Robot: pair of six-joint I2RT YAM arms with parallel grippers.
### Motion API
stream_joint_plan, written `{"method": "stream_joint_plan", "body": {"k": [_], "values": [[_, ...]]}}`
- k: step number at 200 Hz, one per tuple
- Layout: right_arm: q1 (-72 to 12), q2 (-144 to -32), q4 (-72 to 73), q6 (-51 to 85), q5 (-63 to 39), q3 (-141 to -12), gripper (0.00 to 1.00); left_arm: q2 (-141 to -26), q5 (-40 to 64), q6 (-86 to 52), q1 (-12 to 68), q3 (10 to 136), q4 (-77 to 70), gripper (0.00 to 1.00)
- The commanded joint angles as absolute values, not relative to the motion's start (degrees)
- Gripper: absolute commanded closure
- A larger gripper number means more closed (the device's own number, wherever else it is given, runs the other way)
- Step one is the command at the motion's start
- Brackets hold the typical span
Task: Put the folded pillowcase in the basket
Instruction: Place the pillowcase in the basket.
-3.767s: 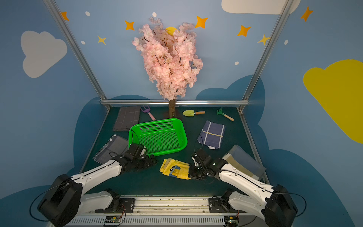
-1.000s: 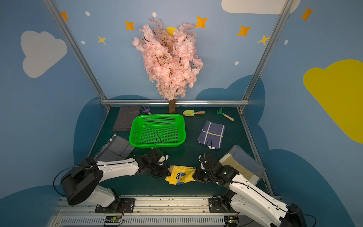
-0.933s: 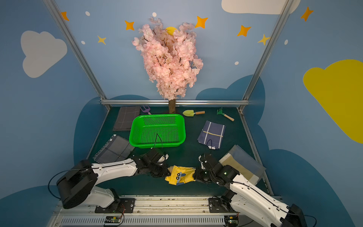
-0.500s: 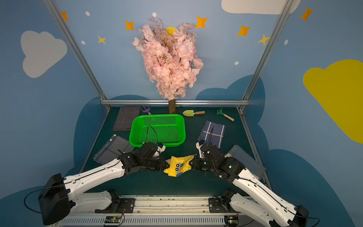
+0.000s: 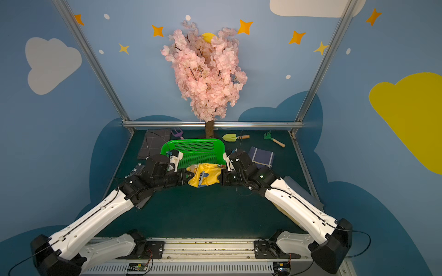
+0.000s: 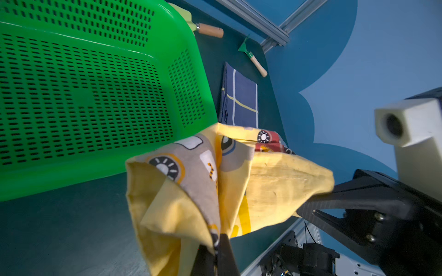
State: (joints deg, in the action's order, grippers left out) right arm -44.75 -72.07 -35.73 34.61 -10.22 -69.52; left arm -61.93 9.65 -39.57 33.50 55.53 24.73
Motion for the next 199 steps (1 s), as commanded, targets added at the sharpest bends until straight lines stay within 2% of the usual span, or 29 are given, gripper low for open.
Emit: {"method": "stream_joint_plan", "body": {"k": [1,56,84,129,199], "values": [[-42.8,-77.1,-30.6,29.4,-11.7,-73.1,1.00,-62.7,11.6,-36.5,29.9,54.5,22.4,0.97],[-38.8,-96.6,-29.5,26.8,-17.9,-86.1,1.00,-67.4,19.2,-35.3,16.7,51.2,13.5,0.97],[-37.6,-106.2,-30.6,25.2,-19.6,-94.2,1.00,-73.4,22.2,-35.2,12.2,51.9,8.5,0.97],[-37.1,-117.5,-32.9,25.0,-21.1,-104.7,1.00,-85.8,25.6,-33.2,8.7,55.8,3.8,0.97],[-34.4,-130.1,-34.3,26.3,-22.6,-113.2,1.00,-100.5,26.9,-32.3,5.7,60.9,-1.9,0.97]]}}
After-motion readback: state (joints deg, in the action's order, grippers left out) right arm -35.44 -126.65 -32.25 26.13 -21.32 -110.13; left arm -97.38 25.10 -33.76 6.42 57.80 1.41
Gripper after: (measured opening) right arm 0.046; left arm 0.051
